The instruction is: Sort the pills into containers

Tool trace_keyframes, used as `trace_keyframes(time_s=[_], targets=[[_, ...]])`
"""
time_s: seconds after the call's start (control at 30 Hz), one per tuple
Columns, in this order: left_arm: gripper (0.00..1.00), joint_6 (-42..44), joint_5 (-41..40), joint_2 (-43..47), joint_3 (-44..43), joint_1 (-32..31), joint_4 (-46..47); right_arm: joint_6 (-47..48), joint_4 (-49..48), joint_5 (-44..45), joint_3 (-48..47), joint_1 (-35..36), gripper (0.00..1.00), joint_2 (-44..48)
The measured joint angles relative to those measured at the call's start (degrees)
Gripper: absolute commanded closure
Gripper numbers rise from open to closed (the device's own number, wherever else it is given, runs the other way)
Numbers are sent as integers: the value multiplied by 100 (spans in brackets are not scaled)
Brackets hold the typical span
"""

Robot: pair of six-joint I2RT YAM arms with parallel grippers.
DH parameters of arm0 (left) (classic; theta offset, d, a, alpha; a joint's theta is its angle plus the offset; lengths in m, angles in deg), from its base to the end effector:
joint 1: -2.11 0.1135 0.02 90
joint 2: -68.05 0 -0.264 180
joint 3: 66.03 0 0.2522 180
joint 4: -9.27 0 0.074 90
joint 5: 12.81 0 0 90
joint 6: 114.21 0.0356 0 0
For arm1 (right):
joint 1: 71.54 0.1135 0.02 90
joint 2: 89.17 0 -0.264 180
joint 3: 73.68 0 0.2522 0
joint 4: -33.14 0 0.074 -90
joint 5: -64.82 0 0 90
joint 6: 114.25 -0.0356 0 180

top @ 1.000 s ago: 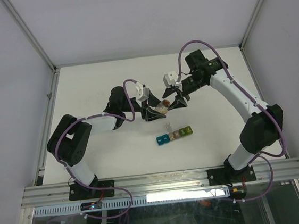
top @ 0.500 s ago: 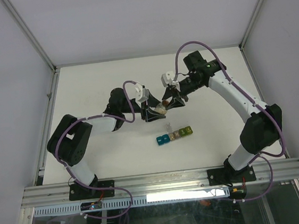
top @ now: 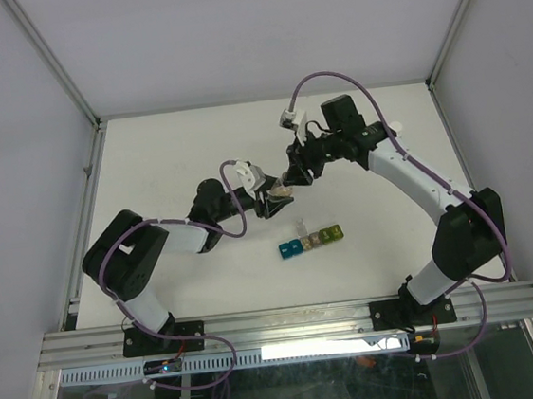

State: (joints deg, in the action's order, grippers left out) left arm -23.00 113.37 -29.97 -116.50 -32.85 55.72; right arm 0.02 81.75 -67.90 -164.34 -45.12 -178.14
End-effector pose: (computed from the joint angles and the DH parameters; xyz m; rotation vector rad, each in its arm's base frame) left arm 0.2582 -0.2062 0.1869 0.9785 1.3541 -0.9504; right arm 0.2899 0.1710 0.3117 -1.2825 1.8928 0.9003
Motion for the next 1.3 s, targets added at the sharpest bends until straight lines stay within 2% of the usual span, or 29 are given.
trace_keyframes(time_s=[0.17,0.4,0.6,0.7,0.8,0.93,1.03,1.17,1.3], targets=[[100,243,-455,85,-52,-63,-28,-754,-87,-20,-31,-90,1,-9],[100,424,-365,306,-52,-57,232,-955,-212,-1036,-81,-713,1,328],[100,361,-2,306,-52,-57,461,-435,-474,-1718,476,-1200,1,1207],[100,208,219,306,-52,-20,592,-57,-507,-2184,649,-1388,1,1362],[100,63,476,304,-55,15,699,658,-358,-2758,667,-1543,1,1335],[100,-48,778,275,-107,55,706,1978,304,-3202,669,-1589,1,1311],[100,-92,977,225,-227,57,640,3075,953,-3189,581,-1552,1,1207],[100,-175,1268,122,-538,57,367,4750,2131,-2953,-177,-1401,2,664],[100,-199,1543,90,-647,57,142,5792,2782,-2798,-551,-1180,4,358]])
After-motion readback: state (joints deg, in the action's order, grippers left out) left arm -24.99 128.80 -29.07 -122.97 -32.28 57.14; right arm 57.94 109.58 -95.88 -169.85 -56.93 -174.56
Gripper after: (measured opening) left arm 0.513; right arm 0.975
